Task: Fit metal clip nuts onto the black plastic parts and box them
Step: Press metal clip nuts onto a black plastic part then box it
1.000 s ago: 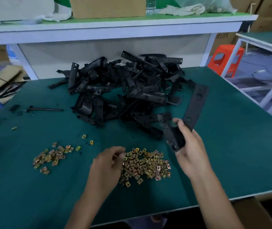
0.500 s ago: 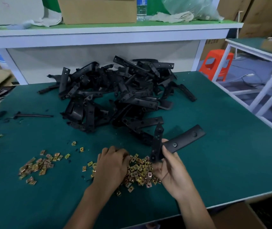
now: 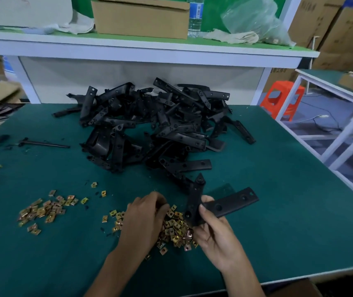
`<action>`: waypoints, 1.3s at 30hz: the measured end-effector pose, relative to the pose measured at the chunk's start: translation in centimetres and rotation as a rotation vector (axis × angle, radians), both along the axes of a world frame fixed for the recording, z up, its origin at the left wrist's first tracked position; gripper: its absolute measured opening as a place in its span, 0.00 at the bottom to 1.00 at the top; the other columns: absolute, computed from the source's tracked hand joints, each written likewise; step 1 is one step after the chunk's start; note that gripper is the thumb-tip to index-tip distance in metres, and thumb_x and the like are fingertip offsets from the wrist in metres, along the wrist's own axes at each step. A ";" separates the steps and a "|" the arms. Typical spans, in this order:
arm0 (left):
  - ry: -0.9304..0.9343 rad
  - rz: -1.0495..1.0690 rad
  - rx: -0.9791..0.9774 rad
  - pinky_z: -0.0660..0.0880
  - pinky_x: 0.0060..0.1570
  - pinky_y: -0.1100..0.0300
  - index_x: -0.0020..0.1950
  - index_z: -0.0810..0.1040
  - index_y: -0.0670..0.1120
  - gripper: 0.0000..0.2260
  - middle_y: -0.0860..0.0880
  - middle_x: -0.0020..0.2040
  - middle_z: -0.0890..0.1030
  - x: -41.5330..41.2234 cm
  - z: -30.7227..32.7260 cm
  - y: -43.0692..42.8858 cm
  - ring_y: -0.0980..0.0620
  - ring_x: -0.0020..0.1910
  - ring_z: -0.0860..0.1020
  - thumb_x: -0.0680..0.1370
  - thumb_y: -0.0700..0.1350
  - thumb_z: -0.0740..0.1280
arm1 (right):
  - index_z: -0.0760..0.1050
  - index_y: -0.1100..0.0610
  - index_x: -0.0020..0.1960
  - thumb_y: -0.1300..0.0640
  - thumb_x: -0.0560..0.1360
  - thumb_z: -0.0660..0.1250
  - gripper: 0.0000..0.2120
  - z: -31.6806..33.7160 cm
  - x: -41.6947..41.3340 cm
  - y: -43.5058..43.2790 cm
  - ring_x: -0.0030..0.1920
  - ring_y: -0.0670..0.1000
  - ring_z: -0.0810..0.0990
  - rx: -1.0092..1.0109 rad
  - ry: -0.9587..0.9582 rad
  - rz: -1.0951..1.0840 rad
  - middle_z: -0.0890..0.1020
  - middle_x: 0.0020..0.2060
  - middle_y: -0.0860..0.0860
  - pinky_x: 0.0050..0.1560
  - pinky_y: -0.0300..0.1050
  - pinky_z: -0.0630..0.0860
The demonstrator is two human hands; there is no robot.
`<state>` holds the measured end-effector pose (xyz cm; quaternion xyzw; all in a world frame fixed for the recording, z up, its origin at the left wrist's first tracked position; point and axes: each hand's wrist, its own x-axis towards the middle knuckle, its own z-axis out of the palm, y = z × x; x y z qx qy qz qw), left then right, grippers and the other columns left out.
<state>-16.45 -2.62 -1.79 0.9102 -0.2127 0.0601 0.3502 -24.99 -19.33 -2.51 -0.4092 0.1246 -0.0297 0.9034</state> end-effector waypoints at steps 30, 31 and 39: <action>0.797 0.084 -1.002 0.76 0.38 0.66 0.50 0.87 0.52 0.08 0.49 0.47 0.87 -4.8 4.3 0.1 0.57 0.42 0.83 0.78 0.40 0.70 | 0.74 0.55 0.62 0.53 0.66 0.83 0.29 -0.4 0.1 0.1 0.25 0.47 0.73 -0.071 -0.028 0.104 0.82 0.44 0.55 0.22 0.39 0.71; 0.788 0.080 -0.992 0.76 0.39 0.66 0.50 0.86 0.51 0.07 0.49 0.47 0.87 -4.8 4.4 0.1 0.56 0.43 0.84 0.78 0.41 0.71 | 0.74 0.54 0.61 0.53 0.67 0.83 0.28 -0.5 0.1 0.1 0.25 0.47 0.73 -0.067 -0.034 0.107 0.82 0.44 0.55 0.23 0.38 0.71; 0.772 0.168 -0.965 0.75 0.33 0.69 0.48 0.87 0.48 0.05 0.52 0.39 0.86 -5.0 4.2 0.1 0.62 0.33 0.80 0.76 0.40 0.73 | 0.79 0.50 0.58 0.51 0.64 0.85 0.25 -0.6 0.3 0.4 0.24 0.48 0.73 -0.112 -0.064 0.121 0.83 0.41 0.54 0.22 0.39 0.71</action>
